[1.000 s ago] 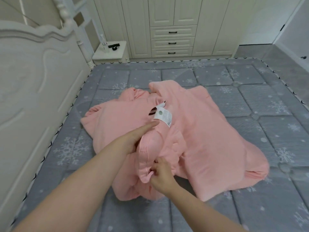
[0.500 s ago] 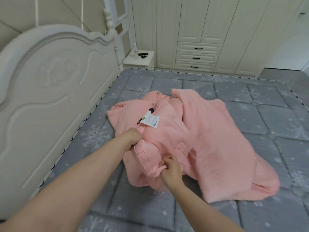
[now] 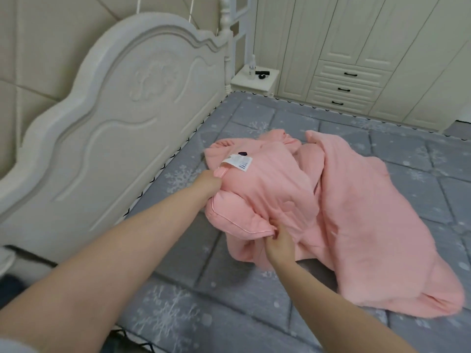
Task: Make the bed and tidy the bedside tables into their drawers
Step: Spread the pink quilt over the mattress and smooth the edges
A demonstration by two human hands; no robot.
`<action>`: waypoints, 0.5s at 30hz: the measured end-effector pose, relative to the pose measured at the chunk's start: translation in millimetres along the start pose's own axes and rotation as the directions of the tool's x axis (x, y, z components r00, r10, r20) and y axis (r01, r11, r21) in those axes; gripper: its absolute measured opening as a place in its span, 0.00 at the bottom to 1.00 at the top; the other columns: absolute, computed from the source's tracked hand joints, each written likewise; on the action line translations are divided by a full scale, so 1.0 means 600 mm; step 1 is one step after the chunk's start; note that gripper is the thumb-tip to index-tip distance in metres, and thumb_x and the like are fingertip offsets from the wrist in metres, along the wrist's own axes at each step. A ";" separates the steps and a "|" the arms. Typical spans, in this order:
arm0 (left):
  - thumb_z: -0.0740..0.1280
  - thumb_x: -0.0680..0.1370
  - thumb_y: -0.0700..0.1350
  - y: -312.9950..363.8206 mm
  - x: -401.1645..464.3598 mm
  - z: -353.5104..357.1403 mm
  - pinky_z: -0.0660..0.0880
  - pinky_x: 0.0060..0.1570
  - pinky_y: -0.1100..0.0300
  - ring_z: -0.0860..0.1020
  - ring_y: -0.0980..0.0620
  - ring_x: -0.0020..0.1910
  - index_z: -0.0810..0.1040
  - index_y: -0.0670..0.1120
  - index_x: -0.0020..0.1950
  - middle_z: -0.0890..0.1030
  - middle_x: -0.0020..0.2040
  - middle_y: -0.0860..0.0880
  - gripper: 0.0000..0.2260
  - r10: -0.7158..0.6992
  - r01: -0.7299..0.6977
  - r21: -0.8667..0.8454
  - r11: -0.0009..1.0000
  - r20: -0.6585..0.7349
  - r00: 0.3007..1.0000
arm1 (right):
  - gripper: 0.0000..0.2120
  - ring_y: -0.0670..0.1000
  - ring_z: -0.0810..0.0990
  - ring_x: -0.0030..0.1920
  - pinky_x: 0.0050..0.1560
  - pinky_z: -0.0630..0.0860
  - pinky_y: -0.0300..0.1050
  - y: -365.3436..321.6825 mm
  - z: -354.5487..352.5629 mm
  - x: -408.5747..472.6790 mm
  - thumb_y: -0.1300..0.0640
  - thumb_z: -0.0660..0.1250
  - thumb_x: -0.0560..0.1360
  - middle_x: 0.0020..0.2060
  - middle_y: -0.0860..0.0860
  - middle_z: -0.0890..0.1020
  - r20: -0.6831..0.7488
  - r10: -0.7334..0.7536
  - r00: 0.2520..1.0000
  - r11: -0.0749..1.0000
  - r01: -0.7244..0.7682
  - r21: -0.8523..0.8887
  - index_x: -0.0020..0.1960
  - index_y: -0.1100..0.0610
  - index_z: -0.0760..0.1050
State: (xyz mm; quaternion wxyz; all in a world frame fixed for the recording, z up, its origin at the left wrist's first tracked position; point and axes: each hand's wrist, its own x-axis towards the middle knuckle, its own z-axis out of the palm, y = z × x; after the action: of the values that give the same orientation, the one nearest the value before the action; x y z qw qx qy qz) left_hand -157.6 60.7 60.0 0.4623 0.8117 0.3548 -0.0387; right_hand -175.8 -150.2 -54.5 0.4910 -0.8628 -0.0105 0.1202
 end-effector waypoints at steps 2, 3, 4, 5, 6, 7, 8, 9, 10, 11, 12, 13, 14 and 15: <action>0.58 0.77 0.36 -0.036 0.003 -0.041 0.72 0.53 0.56 0.77 0.40 0.59 0.77 0.39 0.63 0.78 0.61 0.38 0.16 0.009 -0.008 0.017 1.000 -0.025 1.000 | 0.11 0.58 0.79 0.57 0.50 0.69 0.43 -0.013 0.041 -0.013 0.59 0.63 0.78 0.55 0.56 0.83 0.034 -0.023 0.999 0.999 0.024 -0.036 0.59 0.57 0.77; 0.57 0.77 0.36 -0.054 0.007 -0.058 0.71 0.52 0.57 0.76 0.40 0.59 0.76 0.40 0.63 0.78 0.61 0.39 0.17 0.014 -0.013 0.031 0.999 -0.036 0.999 | 0.11 0.58 0.79 0.56 0.49 0.68 0.43 -0.020 0.057 -0.019 0.60 0.63 0.78 0.55 0.56 0.83 0.048 -0.037 0.998 0.998 0.040 -0.051 0.58 0.58 0.78; 0.56 0.77 0.35 -0.077 0.012 -0.083 0.70 0.52 0.57 0.76 0.40 0.60 0.76 0.41 0.63 0.78 0.61 0.40 0.17 0.024 -0.021 0.047 0.999 -0.055 0.998 | 0.11 0.58 0.79 0.56 0.47 0.67 0.42 -0.035 0.081 -0.030 0.60 0.62 0.78 0.55 0.56 0.83 0.067 -0.051 0.996 0.996 0.056 -0.072 0.58 0.58 0.78; 0.56 0.78 0.35 -0.096 0.016 -0.105 0.69 0.53 0.57 0.75 0.40 0.61 0.77 0.43 0.63 0.78 0.62 0.40 0.18 0.036 -0.031 0.066 0.997 -0.072 0.997 | 0.12 0.58 0.79 0.56 0.47 0.67 0.42 -0.047 0.100 -0.038 0.58 0.62 0.78 0.55 0.56 0.83 0.096 -0.086 0.992 0.992 0.094 -0.080 0.59 0.58 0.78; 0.56 0.78 0.34 -0.114 0.021 -0.125 0.69 0.55 0.57 0.75 0.40 0.62 0.77 0.44 0.64 0.78 0.63 0.40 0.19 0.058 -0.050 0.084 0.995 -0.096 0.994 | 0.14 0.57 0.79 0.56 0.47 0.69 0.44 -0.062 0.117 -0.047 0.55 0.62 0.77 0.55 0.56 0.83 0.134 -0.122 0.983 0.986 0.136 -0.099 0.59 0.58 0.78; 0.56 0.77 0.34 -0.144 0.028 -0.159 0.69 0.57 0.56 0.74 0.40 0.63 0.77 0.46 0.65 0.77 0.64 0.41 0.20 0.070 -0.058 0.112 0.992 -0.112 0.991 | 0.16 0.56 0.79 0.56 0.49 0.72 0.46 -0.078 0.152 -0.058 0.53 0.62 0.75 0.54 0.55 0.83 0.169 -0.159 0.973 0.976 0.180 -0.121 0.60 0.57 0.78; 0.56 0.77 0.34 -0.166 0.033 -0.180 0.69 0.59 0.56 0.74 0.40 0.64 0.77 0.47 0.66 0.77 0.65 0.41 0.21 0.086 -0.067 0.146 0.987 -0.130 0.988 | 0.17 0.53 0.80 0.56 0.52 0.75 0.47 -0.089 0.172 -0.065 0.52 0.63 0.74 0.54 0.53 0.83 0.207 -0.170 0.963 0.968 0.203 -0.150 0.60 0.55 0.78; 0.56 0.77 0.34 -0.191 0.038 -0.205 0.69 0.59 0.55 0.73 0.40 0.65 0.76 0.48 0.67 0.76 0.66 0.41 0.21 0.094 -0.069 0.167 0.984 -0.148 0.984 | 0.16 0.51 0.80 0.56 0.54 0.76 0.47 -0.096 0.197 -0.072 0.54 0.65 0.73 0.54 0.51 0.83 0.249 -0.179 0.952 0.960 0.224 -0.169 0.60 0.53 0.78; 0.56 0.77 0.35 -0.226 0.046 -0.240 0.69 0.60 0.55 0.73 0.40 0.65 0.76 0.49 0.67 0.76 0.66 0.41 0.22 0.098 -0.067 0.195 0.979 -0.156 0.983 | 0.15 0.50 0.80 0.55 0.54 0.76 0.45 -0.106 0.235 -0.082 0.56 0.66 0.73 0.54 0.49 0.83 0.274 -0.190 0.943 0.955 0.242 -0.170 0.60 0.53 0.79; 0.56 0.76 0.35 -0.257 0.052 -0.268 0.70 0.59 0.55 0.74 0.40 0.64 0.76 0.50 0.66 0.76 0.66 0.41 0.22 0.094 -0.060 0.212 0.975 -0.156 0.983 | 0.15 0.49 0.81 0.53 0.52 0.75 0.42 -0.113 0.268 -0.089 0.59 0.68 0.72 0.53 0.49 0.84 0.298 -0.205 0.932 0.949 0.264 -0.173 0.58 0.53 0.80; 0.57 0.76 0.36 -0.289 0.058 -0.293 0.71 0.58 0.55 0.74 0.39 0.63 0.76 0.51 0.66 0.77 0.66 0.41 0.22 0.092 -0.053 0.241 0.969 -0.151 0.984 | 0.14 0.48 0.80 0.50 0.49 0.73 0.39 -0.122 0.297 -0.099 0.61 0.69 0.72 0.51 0.51 0.84 0.325 -0.211 0.922 0.938 0.284 -0.197 0.57 0.55 0.81; 0.57 0.76 0.36 -0.316 0.066 -0.318 0.71 0.57 0.55 0.75 0.39 0.62 0.76 0.52 0.65 0.77 0.65 0.40 0.21 0.080 -0.040 0.259 0.965 -0.148 0.986 | 0.14 0.48 0.79 0.48 0.46 0.70 0.38 -0.136 0.325 -0.108 0.62 0.69 0.71 0.49 0.52 0.84 0.352 -0.218 0.910 0.927 0.306 -0.217 0.56 0.56 0.81; 0.57 0.76 0.37 -0.360 0.076 -0.357 0.71 0.58 0.55 0.75 0.39 0.62 0.75 0.51 0.65 0.77 0.65 0.40 0.21 0.057 -0.013 0.279 0.960 -0.150 0.987 | 0.14 0.48 0.78 0.47 0.45 0.69 0.38 -0.150 0.377 -0.123 0.63 0.68 0.71 0.48 0.53 0.84 0.384 -0.219 0.897 0.922 0.319 -0.218 0.56 0.57 0.81; 0.57 0.76 0.37 -0.373 0.079 -0.368 0.71 0.59 0.54 0.75 0.39 0.63 0.75 0.50 0.66 0.76 0.65 0.40 0.21 0.047 -0.003 0.288 0.958 -0.146 0.988 | 0.15 0.50 0.78 0.47 0.45 0.69 0.39 -0.156 0.391 -0.128 0.63 0.68 0.71 0.49 0.54 0.84 0.398 -0.217 0.892 0.917 0.326 -0.229 0.57 0.57 0.81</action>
State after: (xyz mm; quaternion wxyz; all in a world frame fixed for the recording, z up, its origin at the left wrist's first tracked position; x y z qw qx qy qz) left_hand -317.8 329.7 5.2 0.3118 0.8752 0.3693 -0.0226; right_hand -292.2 85.7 -74.4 0.3607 -0.8776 -0.2404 0.2046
